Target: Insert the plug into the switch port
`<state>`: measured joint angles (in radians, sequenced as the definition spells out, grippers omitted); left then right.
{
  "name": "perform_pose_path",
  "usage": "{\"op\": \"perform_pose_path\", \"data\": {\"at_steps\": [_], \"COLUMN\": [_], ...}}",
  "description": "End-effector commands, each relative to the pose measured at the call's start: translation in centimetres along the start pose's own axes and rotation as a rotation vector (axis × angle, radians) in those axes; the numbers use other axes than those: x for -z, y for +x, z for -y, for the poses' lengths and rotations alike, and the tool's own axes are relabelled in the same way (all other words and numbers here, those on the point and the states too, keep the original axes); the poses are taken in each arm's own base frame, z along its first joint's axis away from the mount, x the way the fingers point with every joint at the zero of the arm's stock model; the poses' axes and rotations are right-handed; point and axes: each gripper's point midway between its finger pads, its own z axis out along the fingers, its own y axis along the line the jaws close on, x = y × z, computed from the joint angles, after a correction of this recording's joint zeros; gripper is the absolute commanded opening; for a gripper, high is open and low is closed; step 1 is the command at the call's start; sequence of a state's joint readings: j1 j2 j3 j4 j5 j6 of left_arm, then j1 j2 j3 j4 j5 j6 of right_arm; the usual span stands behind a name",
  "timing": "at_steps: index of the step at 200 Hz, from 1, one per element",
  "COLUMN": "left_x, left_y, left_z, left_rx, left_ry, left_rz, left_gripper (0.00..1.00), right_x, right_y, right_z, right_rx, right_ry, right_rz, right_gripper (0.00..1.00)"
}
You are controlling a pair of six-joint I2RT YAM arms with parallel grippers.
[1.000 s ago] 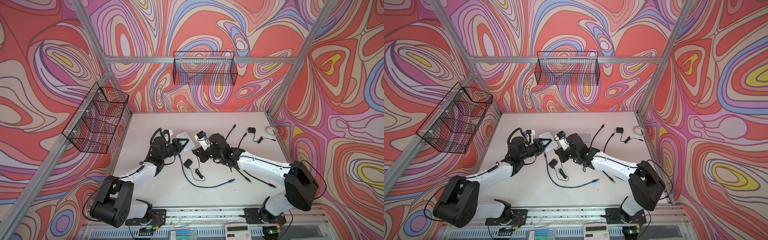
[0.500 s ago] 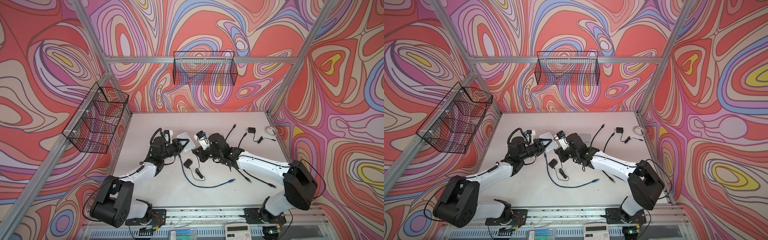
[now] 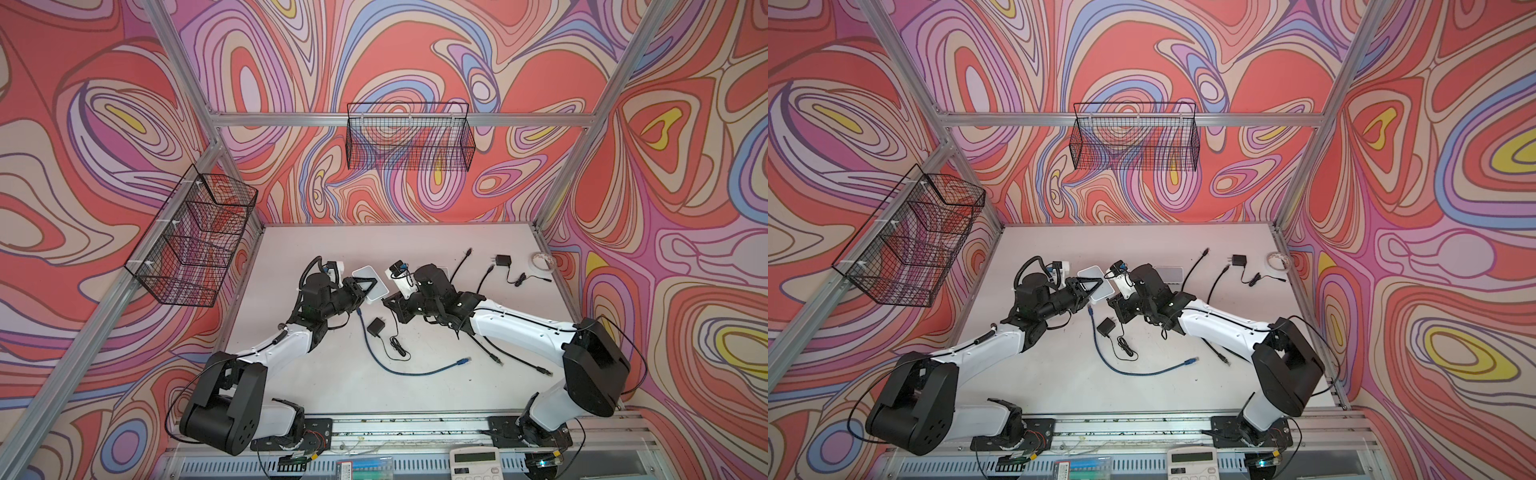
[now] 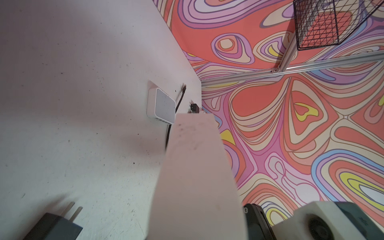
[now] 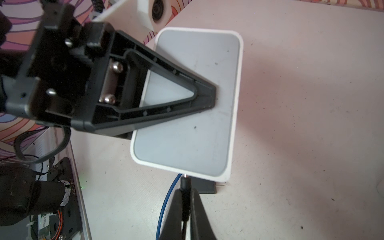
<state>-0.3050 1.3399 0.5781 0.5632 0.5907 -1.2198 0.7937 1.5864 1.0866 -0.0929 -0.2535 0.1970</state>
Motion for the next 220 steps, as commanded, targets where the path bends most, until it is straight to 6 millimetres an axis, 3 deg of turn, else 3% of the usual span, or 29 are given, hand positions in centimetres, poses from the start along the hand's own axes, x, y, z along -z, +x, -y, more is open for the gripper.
{"op": "perform_pose_path", "data": {"at_steps": [1, 85, 220], "left_x": [0.5, 0.6, 1.5], "left_y": [2.5, 3.2, 4.8], "left_z": [0.7, 0.7, 0.3], "left_rx": [-0.015, -0.015, -0.058], "left_ry": [0.008, 0.007, 0.008], "left_rz": [-0.112, -0.137, -0.200], "left_gripper": [0.00, 0.00, 0.00], "right_x": [0.3, -0.9, 0.9], "right_y": [-3.7, -5.3, -8.1], "right_z": [-1.0, -2.1, -2.1], "right_rx": [0.046, 0.033, 0.066], "right_ry": [-0.022, -0.065, -0.020], "right_rz": [0.104, 0.132, 0.210], "right_gripper": [0.00, 0.00, 0.00]}}
